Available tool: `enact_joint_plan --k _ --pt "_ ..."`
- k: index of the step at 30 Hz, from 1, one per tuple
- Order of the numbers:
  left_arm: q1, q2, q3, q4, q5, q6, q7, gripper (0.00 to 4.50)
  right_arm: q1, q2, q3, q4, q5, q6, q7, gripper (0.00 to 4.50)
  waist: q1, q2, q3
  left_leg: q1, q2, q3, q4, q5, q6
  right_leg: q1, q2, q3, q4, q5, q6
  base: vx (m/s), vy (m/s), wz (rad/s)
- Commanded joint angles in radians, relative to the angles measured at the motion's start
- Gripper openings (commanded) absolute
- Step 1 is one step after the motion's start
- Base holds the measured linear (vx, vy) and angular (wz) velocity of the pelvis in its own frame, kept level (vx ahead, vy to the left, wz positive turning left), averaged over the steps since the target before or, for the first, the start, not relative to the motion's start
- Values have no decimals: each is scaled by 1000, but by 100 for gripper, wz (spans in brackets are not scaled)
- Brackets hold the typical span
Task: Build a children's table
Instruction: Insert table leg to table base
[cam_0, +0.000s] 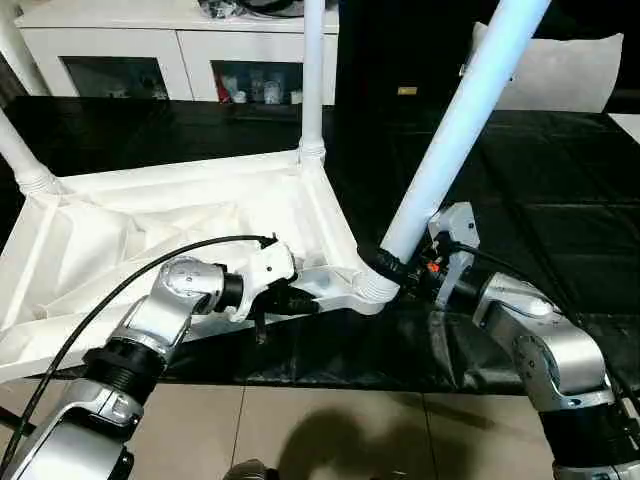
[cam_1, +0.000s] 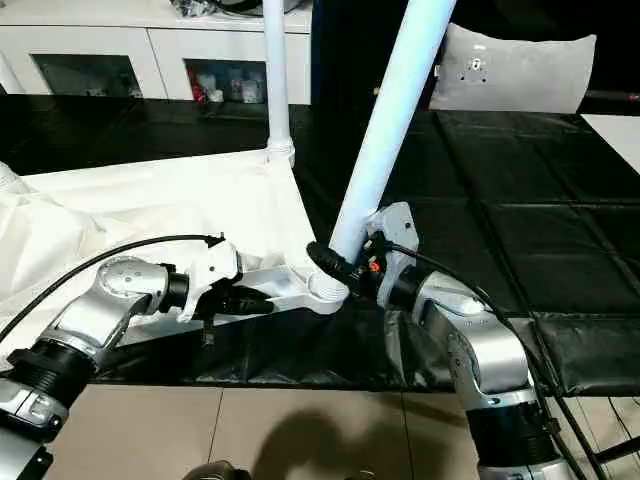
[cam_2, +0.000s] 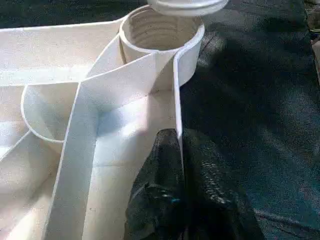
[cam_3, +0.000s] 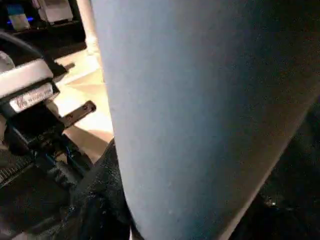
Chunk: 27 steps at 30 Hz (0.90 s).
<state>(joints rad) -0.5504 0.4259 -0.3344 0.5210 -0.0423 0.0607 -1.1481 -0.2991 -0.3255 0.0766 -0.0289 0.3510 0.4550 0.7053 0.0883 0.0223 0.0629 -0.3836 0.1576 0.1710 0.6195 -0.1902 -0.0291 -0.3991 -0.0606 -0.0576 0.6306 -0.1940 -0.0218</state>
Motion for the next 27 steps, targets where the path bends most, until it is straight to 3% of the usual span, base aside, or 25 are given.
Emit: enact_joint_plan --k 1,7,11,12,14,15,18,23,27 --pt "12 22 -39 22 43 4 -21 11 -22 -13 11 -12 -6 18 16 190 2 1 -69 18 72 -29 -86 -208 -7 47 -98 57 -83 -216 -200 0 0 0" --pt "19 46 -70 -23 60 -29 -81 3 -74 -39 71 48 -33 60 63 190 2 -5 -69 19 74 -29 -86 -207 -9 46 -99 58 -84 -233 -200 0 0 0" --pt "29 50 -81 -52 49 -31 -117 0 -91 -41 89 71 -33 71 81 190 3 -2 -69 20 75 -28 -86 -200 -8 44 -99 58 -80 -214 -208 0 0 0" --pt "31 50 -86 -60 50 -35 -122 0 -99 -43 100 84 -37 79 89 190 4 -8 -69 21 76 -26 -86 -200 -8 43 -99 58 -81 -211 -210 0 0 0" --pt "32 49 -93 -73 47 -44 -133 0 -113 -51 128 112 -58 77 112 190 8 -3 -69 22 76 -27 -86 -205 -10 43 -100 58 -81 -219 -212 0 0 0" --pt "28 48 -96 -75 48 -50 -132 0 -120 -52 139 128 -61 78 123 190 8 -9 -69 20 76 -27 -86 -204 -11 45 -101 57 -78 -219 -210 0 0 0" --pt "23 49 -101 -77 52 -57 -137 0 -127 -50 146 144 -61 79 133 190 10 -6 -69 21 76 -27 -86 -207 -13 44 -102 59 -81 -223 -203 0 0 0" --pt "7 43 -94 -51 81 -84 -106 0 -131 -46 150 170 -61 74 149 190 10 -10 -70 23 77 -28 -89 -230 -24 42 -101 58 -82 -230 -196 0 0 0" --pt "9 38 -80 -50 72 -79 -94 0 -123 -23 100 214 -33 55 135 190 10 -6 -69 27 77 -30 -91 -269 -36 40 -103 59 -86 -263 -196 0 0 0"
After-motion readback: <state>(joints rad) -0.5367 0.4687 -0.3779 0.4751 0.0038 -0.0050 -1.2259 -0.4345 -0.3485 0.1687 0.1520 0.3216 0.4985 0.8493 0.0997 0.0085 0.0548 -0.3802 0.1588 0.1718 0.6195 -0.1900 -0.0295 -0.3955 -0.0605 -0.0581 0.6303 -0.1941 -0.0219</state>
